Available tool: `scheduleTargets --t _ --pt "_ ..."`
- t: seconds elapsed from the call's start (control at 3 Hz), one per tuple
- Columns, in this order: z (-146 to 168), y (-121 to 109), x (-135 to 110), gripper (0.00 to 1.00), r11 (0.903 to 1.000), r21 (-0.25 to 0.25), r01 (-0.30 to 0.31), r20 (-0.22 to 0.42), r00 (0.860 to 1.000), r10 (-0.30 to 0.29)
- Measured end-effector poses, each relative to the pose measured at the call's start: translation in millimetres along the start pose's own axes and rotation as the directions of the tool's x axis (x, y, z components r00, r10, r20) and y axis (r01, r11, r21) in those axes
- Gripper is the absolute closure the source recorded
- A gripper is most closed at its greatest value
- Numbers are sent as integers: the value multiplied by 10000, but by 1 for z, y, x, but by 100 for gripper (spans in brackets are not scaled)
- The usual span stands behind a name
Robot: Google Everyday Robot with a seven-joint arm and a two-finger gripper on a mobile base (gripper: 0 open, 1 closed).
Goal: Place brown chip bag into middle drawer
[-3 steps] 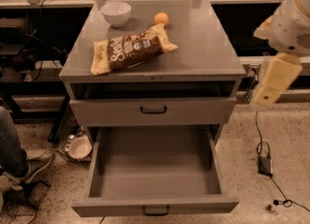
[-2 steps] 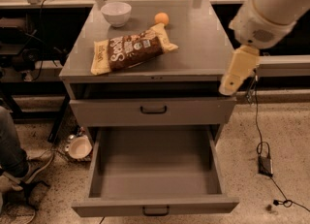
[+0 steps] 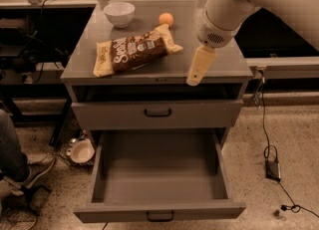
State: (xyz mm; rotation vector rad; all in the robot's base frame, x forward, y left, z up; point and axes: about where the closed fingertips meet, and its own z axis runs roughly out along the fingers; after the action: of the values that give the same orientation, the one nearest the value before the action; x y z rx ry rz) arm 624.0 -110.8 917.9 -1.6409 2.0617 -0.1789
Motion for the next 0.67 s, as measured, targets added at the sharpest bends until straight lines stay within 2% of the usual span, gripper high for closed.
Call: scheduleTargets --t 0.33,0.67 --pt "0 0 0 0 10000 -1 2 0 10000 -2" --pt "21 -23 -31 0 9954 761 580 -136 9983 -571"
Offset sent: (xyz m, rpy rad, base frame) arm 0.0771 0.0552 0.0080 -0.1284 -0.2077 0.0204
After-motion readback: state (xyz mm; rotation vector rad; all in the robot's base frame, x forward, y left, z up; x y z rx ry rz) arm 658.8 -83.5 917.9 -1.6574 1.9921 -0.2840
